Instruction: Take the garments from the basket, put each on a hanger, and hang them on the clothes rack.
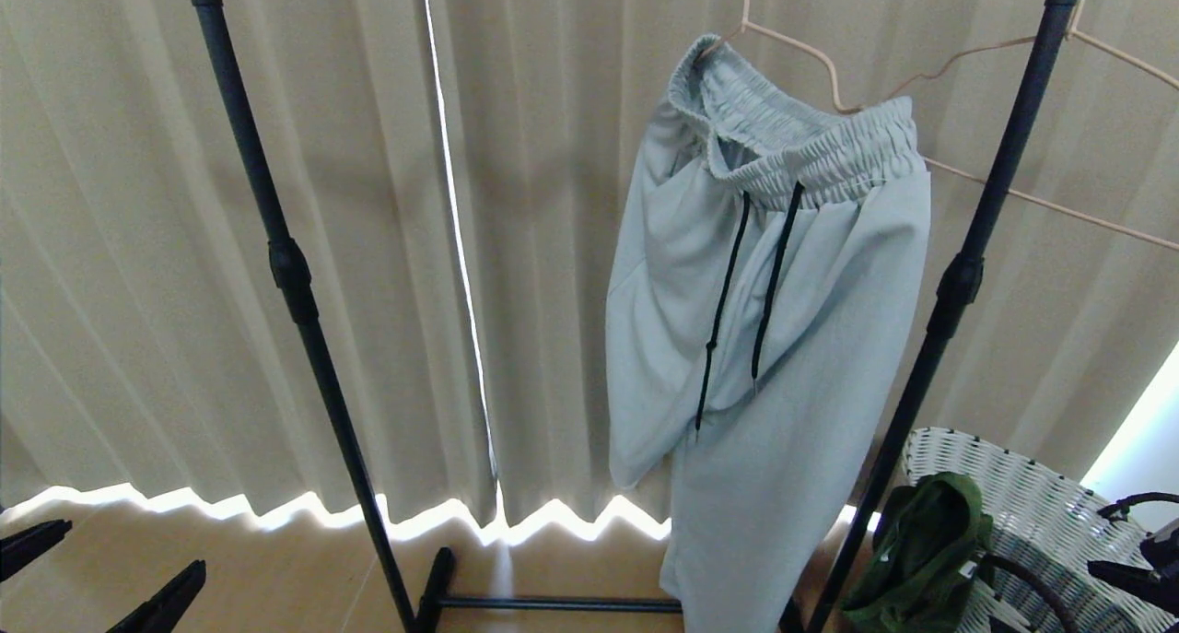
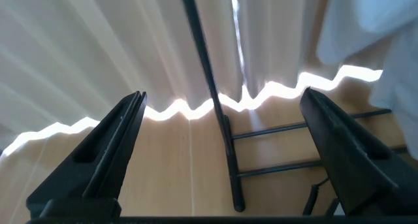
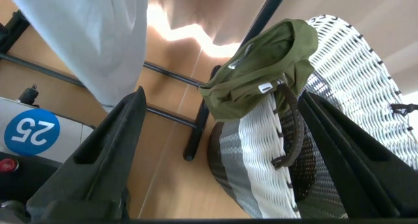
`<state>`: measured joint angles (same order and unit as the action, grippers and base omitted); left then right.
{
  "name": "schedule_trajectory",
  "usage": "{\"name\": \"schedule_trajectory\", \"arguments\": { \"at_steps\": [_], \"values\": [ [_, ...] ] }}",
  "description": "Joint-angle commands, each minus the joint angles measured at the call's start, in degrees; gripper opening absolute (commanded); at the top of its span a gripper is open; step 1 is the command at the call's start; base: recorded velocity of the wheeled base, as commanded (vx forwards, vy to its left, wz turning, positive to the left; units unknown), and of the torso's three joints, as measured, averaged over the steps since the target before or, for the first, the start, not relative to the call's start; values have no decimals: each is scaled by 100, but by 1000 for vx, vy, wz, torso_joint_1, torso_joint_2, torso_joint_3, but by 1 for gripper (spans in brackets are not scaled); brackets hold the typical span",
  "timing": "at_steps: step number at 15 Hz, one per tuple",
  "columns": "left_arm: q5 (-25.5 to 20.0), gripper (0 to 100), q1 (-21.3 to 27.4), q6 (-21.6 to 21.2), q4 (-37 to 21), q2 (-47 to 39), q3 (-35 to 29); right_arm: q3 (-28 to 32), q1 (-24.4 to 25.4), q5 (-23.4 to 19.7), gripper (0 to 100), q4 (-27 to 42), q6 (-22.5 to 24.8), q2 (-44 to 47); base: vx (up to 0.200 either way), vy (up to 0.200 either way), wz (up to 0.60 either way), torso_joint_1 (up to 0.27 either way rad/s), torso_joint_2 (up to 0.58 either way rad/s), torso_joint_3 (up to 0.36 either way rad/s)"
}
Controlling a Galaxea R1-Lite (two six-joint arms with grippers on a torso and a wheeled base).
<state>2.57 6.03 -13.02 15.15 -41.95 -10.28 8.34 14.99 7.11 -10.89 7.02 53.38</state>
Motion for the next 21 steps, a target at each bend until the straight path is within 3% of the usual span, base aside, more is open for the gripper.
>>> {"name": "schedule_trajectory", "arguments": {
  "at_steps": [1, 3, 9, 19, 21],
  "values": [
    [6, 100, 29, 1, -4, -6, 8, 1, 3, 1, 100, -1, 1, -3, 0, 0, 0, 0, 0, 0],
    [6, 100, 29, 1, -4, -15, 8, 1, 3, 10, 100, -1, 1, -3, 0, 0, 0, 0, 0, 0],
    [-2, 100, 38, -43, 5, 20, 61, 1, 3, 10, 100, -1, 1, -12, 0, -200, 0, 3, 2, 2],
    [6, 100, 29, -69, -12, -6, 61, 1, 3, 19, 100, -1, 1, -30, 0, 0, 0, 0, 0, 0],
    [6, 100, 29, -69, -12, -6, 52, 1, 3, 19, 100, -1, 1, -74, 200, 0, 0, 5, 2, 2]
  ]
}}
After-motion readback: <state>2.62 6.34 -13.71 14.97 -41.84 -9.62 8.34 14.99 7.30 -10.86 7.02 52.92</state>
